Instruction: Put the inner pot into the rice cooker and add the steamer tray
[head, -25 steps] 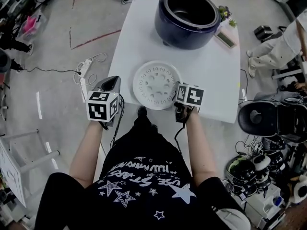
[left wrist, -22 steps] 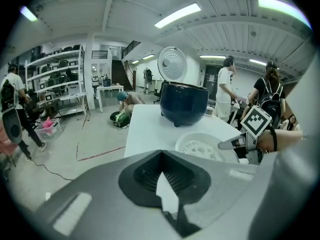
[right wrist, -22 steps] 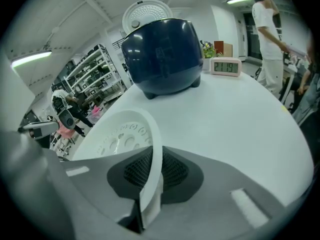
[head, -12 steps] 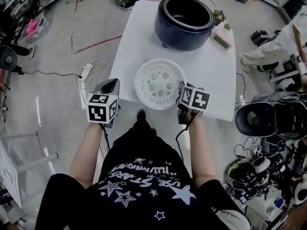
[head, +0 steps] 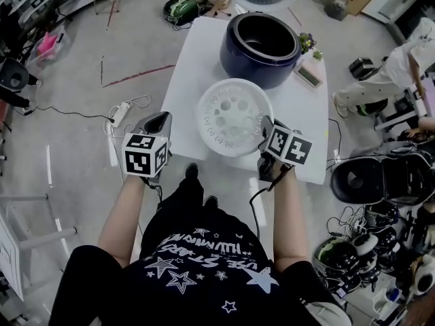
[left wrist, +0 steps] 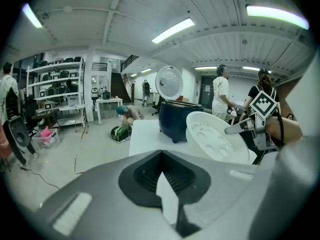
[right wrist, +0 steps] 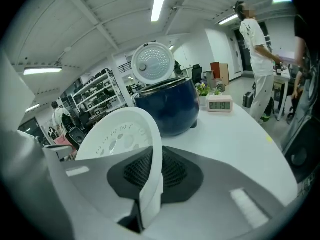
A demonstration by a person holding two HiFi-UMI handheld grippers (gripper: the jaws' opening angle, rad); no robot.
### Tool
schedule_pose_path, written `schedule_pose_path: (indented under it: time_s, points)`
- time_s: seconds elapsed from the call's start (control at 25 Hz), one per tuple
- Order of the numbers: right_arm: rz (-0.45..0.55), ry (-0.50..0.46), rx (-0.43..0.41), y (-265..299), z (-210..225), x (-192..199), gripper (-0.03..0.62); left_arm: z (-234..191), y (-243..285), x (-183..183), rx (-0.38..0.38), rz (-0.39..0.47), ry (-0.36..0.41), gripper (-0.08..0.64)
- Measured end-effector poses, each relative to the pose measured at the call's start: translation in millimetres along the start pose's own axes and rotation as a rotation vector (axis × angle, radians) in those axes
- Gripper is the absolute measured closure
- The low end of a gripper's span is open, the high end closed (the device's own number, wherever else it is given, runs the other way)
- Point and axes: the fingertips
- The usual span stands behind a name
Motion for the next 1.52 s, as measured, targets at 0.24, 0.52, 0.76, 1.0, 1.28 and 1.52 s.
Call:
schedule_pose_path:
  time_s: [0.24,0.52,0.76,1.0,1.28,1.52]
  points:
    - [0.065,0.022,0.002,-1.0,-1.6,-44.9,0.535,-6.8,26.4,-44.1,0.045,0.047,0.032,0.56]
    - [0.144,0.04,-0.019,-2.3,-10.1,-104.4,0.535,-14.4,57.4,-95.9,0.092,0.095,0.06,0.56]
    - [0.193,0.032,-0.026,-1.5,-9.4,-150.9,0.534,-16.0,82.4,-129.2,0.138,0.119,0.08,0.56]
    - [0.201,0.023,-0.02,10.4,2.2,-187.1,0.534,-17.7,107.5,-163.5,0.177,0.146,0.096,0.56]
    - [0.232,0.031,0.006,26.5,14.8,-232.8,0.535,-20.8,131.0,-196.3,0.213,0.178,0.119,0.56]
    - [0.213,0.049,0.025,48.5,27.7,-264.8,0.534,-25.9,147.7,-217.9,0.244,0.187,0.14,0.56]
Point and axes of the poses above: the fingertips, and each gripper's own axes: y forward along the fingers, z to its right, x out of its underside, and after that the axes turned 2 degrees about x, right-handed
